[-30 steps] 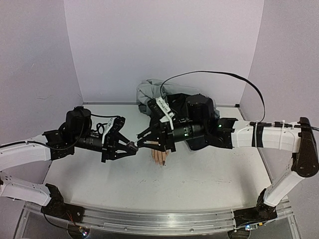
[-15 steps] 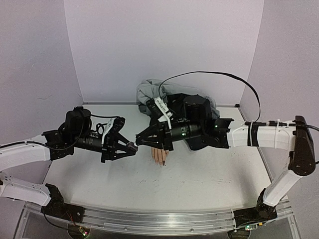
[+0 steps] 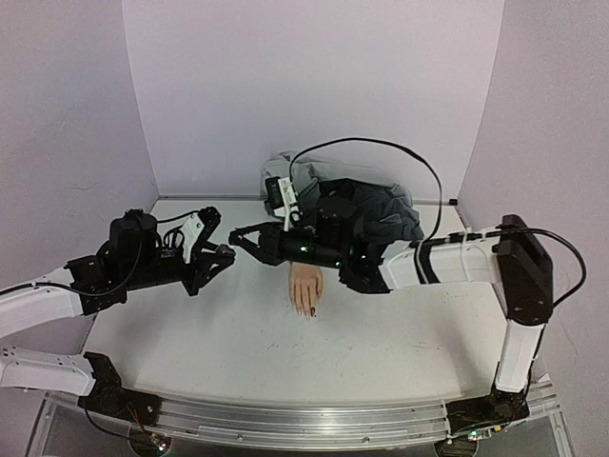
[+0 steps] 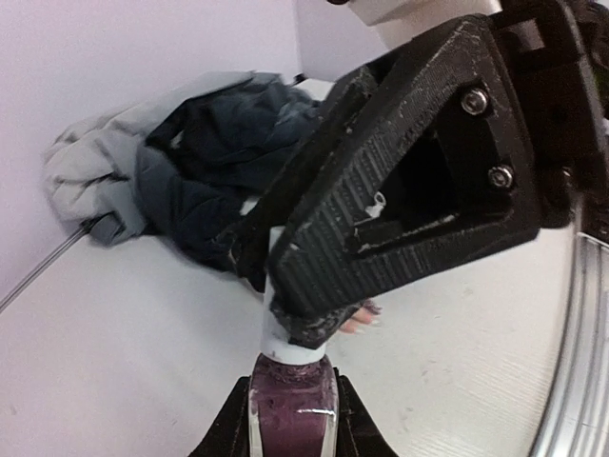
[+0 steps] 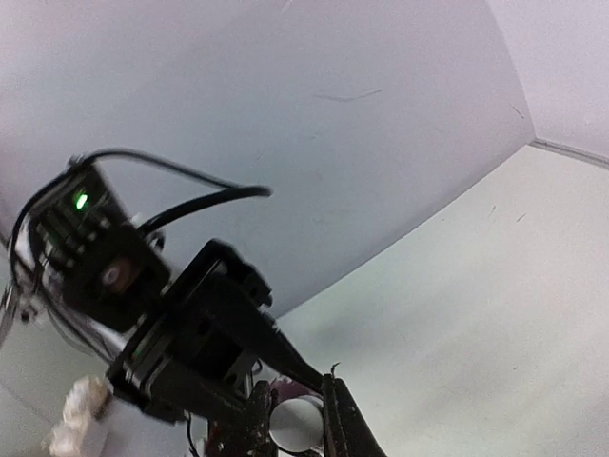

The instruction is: Paint the nails

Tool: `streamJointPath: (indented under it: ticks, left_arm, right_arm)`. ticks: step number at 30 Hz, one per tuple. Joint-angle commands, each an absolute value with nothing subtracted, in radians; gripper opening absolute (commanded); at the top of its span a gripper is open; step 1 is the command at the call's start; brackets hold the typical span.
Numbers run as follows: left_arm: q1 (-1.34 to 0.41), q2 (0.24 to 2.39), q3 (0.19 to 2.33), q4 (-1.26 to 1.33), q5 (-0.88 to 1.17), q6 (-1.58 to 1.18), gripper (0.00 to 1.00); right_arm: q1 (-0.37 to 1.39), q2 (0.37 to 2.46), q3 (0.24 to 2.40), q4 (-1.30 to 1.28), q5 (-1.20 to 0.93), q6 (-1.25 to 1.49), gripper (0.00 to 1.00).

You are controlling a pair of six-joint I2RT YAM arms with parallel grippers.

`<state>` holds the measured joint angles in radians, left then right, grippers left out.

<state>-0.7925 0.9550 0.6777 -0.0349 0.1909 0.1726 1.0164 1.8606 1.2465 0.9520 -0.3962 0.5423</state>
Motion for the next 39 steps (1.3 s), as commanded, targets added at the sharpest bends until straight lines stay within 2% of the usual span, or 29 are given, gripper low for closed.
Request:
streamJointPath:
  ticks: [1, 6, 15, 18, 19, 22, 27, 31, 35, 39]
  left_arm:
    - [-0.804, 0.922, 0.699, 0.184, 0.01, 0.184, 0.0]
    - [-0.804, 0.921, 0.695, 0.184, -0.031, 0.222, 0.0]
    - [-0.804, 0.927, 0.698, 0.183, -0.018, 0.232, 0.0]
    - [-0.804, 0.938, 0.7, 0.183, -0.011, 0.222, 0.0]
    - [-0.804, 0.943, 0.701, 0.182, -0.005, 0.218, 0.0]
    - [-0.804, 0.955, 0.704, 0.18, -0.004, 0.207, 0.0]
    - [-0.804, 0.983, 0.71, 0.175, 0.125, 0.176, 0.0]
    - [-0.804, 1.014, 0.729, 0.175, 0.405, 0.137, 0.0]
    - [-0.803, 1.061, 0.763, 0.179, 0.711, 0.07, 0.0]
    - [-0.804, 1.097, 0.786, 0.181, 0.85, 0.046, 0.0]
  right_arm:
    - [1.194, 2.069, 1.366, 1.051, -0.278, 0.92, 0.0]
    - [1.277, 2.152, 1.525, 0.962, -0.147, 0.988, 0.0]
    - [1.273, 1.989, 1.389, 0.93, -0.016, 0.863, 0.01]
    - [1.245, 1.903, 1.342, 0.9, -0.022, 0.77, 0.34]
    - [1.227, 1.869, 1.322, 0.884, -0.021, 0.739, 0.43]
    - [1.177, 1.745, 1.247, 0.836, -0.009, 0.654, 0.63]
    - [1.099, 1.56, 1.113, 0.787, -0.058, 0.484, 0.91]
    - [1.052, 1.469, 1.048, 0.738, -0.194, 0.326, 0.98]
    - [1.015, 1.407, 0.978, 0.772, -0.446, 0.226, 0.98]
    - [1.01, 1.4, 0.957, 0.83, -0.681, 0.197, 0.93]
